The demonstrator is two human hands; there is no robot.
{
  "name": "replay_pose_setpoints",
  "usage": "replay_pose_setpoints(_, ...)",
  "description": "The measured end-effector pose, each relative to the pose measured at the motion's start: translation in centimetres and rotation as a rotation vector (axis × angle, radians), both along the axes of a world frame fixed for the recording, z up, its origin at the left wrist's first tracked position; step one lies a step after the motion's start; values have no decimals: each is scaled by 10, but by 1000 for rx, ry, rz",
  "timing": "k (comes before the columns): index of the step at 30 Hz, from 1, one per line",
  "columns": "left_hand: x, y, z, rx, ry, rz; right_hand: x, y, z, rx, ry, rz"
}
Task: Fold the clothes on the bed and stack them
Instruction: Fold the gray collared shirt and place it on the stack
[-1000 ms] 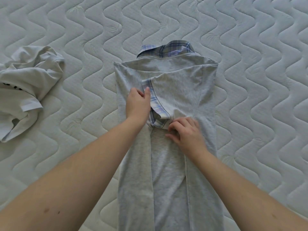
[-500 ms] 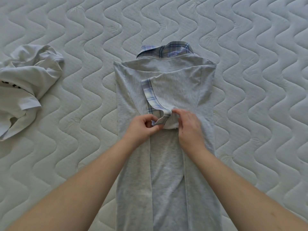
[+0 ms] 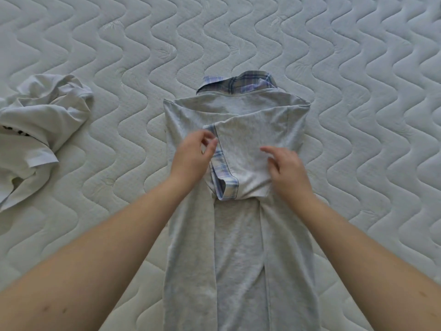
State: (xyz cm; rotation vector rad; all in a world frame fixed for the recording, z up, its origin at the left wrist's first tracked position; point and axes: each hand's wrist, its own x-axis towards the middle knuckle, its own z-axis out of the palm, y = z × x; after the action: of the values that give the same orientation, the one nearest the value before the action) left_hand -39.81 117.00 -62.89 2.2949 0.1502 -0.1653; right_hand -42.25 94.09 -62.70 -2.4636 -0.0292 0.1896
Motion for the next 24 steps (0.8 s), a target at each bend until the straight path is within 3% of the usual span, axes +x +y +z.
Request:
replay_pose_setpoints(6, 94, -40, 4, 352, 6, -279, 64, -20, 3, -92, 27, -97)
replay_pose_setpoints(12, 127, -83, 2, 472, 141, -641, 87, -28, -6, -165, -43, -147)
replay_pose_setpoints(16, 132, -74, 0, 482, 185, -631, 109, -45, -11, -265, 82, -158)
replay_pose_setpoints(20, 131, -48, -4, 365, 139, -497, 138, -63, -9, -66, 229, -232)
replay_pose_setpoints(24, 133, -39, -9, 381, 151, -483, 154, -70, -3, -173, 313, -163)
